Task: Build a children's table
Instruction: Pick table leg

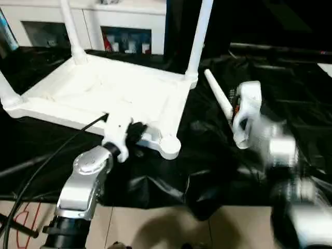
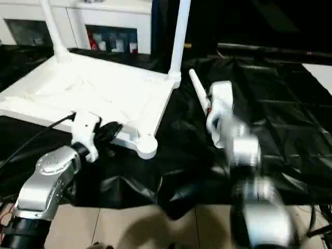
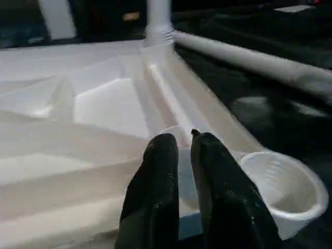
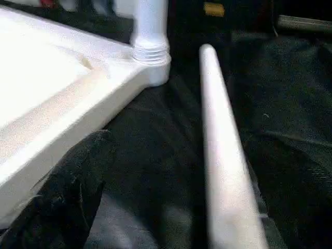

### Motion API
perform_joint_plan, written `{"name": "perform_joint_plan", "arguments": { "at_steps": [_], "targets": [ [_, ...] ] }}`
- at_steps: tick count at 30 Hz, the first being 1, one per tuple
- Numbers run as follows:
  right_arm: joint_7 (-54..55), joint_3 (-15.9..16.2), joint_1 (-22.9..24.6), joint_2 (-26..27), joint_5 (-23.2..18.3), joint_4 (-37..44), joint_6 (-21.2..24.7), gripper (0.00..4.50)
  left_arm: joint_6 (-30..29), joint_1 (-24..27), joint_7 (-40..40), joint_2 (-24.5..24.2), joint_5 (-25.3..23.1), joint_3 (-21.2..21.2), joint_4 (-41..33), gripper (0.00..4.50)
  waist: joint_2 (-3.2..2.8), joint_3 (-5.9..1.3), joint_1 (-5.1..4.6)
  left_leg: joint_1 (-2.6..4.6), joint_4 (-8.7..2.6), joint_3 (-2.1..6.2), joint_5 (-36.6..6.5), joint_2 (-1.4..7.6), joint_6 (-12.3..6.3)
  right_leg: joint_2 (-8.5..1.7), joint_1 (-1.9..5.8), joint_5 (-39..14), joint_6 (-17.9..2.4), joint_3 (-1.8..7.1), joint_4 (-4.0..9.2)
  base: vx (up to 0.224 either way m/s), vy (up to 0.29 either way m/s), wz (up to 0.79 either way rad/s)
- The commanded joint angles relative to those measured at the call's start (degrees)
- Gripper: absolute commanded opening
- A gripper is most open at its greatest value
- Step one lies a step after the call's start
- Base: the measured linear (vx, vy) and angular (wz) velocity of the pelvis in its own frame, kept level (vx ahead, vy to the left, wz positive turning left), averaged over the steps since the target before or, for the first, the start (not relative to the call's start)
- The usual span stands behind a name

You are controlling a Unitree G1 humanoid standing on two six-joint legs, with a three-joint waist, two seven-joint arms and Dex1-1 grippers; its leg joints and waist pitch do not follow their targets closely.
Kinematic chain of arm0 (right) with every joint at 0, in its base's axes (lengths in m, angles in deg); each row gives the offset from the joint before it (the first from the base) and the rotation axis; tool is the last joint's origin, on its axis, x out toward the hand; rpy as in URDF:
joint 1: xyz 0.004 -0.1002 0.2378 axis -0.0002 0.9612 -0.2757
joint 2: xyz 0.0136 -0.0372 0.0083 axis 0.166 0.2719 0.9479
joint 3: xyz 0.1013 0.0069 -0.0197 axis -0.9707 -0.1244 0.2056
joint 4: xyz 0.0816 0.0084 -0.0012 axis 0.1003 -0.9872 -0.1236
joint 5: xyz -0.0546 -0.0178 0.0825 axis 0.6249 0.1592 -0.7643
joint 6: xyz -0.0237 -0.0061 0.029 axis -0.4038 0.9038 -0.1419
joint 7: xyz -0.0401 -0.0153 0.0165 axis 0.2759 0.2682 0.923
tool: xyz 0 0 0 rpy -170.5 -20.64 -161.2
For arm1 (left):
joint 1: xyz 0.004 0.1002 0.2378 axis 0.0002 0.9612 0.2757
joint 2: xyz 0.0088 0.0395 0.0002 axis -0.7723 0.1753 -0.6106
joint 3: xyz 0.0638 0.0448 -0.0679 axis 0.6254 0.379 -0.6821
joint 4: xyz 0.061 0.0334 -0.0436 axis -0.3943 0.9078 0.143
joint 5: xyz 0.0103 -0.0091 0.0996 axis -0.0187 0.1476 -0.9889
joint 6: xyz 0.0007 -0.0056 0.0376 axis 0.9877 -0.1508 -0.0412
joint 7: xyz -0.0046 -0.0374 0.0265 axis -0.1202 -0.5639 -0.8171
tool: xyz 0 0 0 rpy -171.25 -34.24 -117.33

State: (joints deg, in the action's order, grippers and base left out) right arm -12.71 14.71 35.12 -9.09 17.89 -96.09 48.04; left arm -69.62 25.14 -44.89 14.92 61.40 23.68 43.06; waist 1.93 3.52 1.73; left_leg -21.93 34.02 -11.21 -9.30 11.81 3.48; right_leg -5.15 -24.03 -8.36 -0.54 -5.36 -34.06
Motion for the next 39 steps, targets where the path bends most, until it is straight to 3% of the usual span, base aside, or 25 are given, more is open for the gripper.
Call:
{"name": "perform_joint_plan", "arguments": {
  "at_steps": [1, 4, 6, 12, 21, 27, 29, 33, 39],
  "targets": [
    [1.05, -1.05, -1.68, -1.2, 0.82, -4.82, 1.17, 4.43, -1.41, 0.13, -0.71, -0.66, -0.39, 1.01, -2.42, 0.71, 0.07, -4.05, -0.08, 1.41, -3.45, 0.84, -20.24, 1.09, 0.68, -2.61, 2.03, -25.39, -6.58, 2.2, 4.95, 0.0, 0.0, 0.0],
    [2.73, -1.01, -6.36, -2.48, 1.83, -11.8, 1.54, 4.43, -2.77, 1.45, -0.51, -1.38, -0.05, 1.61, -5.22, 0.71, 0.37, -4.2, 0.16, 1.05, -3.47, 0.73, -18.1, 1.07, 0.27, -2.53, 2.27, -22.34, -6.99, 2.3, 4.47, 0.0, 0.0, 0.0],
    [2.77, -0.6, -9.02, -3.08, 2.17, -15.59, 1.77, 4.49, -3.62, 2.33, -1.42, -2.2, 0.64, 2.02, -7.05, 0.88, 0.22, -4.36, 0.21, 0.95, -3.45, 0.78, -16.96, 1.19, 0.07, -2.57, 2.47, -20.08, -7.97, 2.33, 3.96, 0.0, 0.0, 0.0],
    [2.12, 0.25, -15.12, -4.63, 3.58, -25.96, 8.32, 4.5, -8.72, 5.26, -3.77, -5.05, 2.42, 3.03, -14.01, 1.4, 0.5, -4.39, 0.58, 0.79, -3.3, 0.56, -14.18, 1.39, -0.54, -2.64, 2.8, -14.53, -10.94, 2.46, 2.87, 0.0, 0.0, 0.0],
    [1.47, -0.12, -15.12, -5.55, 4.19, -31.04, 13.84, 4.5, -12.65, 7.49, -4.92, -7.53, 3.5, 4.07, -18.76, 1.99, 0.47, -4.13, 1.11, 1.05, -3.41, 0.52, -16.73, 1.32, 1.03, -2.57, 2.5, -17.64, -9.72, 2.46, 3.27, 0.0, 0.0, 0.0],
    [1.5, -1.0, -14.82, -6.97, 4.08, -32.59, 15.8, 4.5, -14.57, 7.66, -5.09, -8.21, 3.99, 4.41, -20.38, 2.49, 0.75, -3.86, 1.54, 1.27, -3.31, 0.64, -19.92, 1.18, 2.01, -2.7, 2.15, -23.14, -7.62, 2.34, 3.84, 0.0, 0.0, 0.0],
    [0.48, -0.58, -14.69, -7.34, 4.5, -32.91, 16.38, 4.14, -15.15, 7.73, -5.17, -8.61, 4.35, 4.54, -20.84, 2.7, 0.84, -3.83, 1.52, 1.1, -3.35, 0.75, -19.9, 1.15, 2.01, -2.7, 2.18, -24.21, -6.85, 2.24, 3.93, 0.0, 0.0, 0.0],
    [-1.04, -0.46, -14.32, -7.71, 4.66, -33.28, 17.68, 3.92, -16.24, 8.13, -5.59, -9.38, 5.13, 5.13, -21.86, 3.03, 1.21, -3.8, 1.36, 0.98, -3.25, 0.86, -20.35, 1.15, 2.15, -2.75, 2.03, -25.8, -6.22, 2.17, 4.08, 0.0, 0.0, 0.0],
    [-3.16, 0.5, -13.53, -7.65, 5.82, -33.59, 18.14, 3.44, -17.13, 8.5, -5.64, -9.68, 5.45, 5.41, -22.71, 3.49, 1.27, -3.77, 1.43, 1.08, -3.19, 0.96, -21.16, 1.16, 2.36, -2.8, 1.85, -26.74, -5.95, 2.13, 4.11, 0.0, 0.0, 0.0]
  ]
}}
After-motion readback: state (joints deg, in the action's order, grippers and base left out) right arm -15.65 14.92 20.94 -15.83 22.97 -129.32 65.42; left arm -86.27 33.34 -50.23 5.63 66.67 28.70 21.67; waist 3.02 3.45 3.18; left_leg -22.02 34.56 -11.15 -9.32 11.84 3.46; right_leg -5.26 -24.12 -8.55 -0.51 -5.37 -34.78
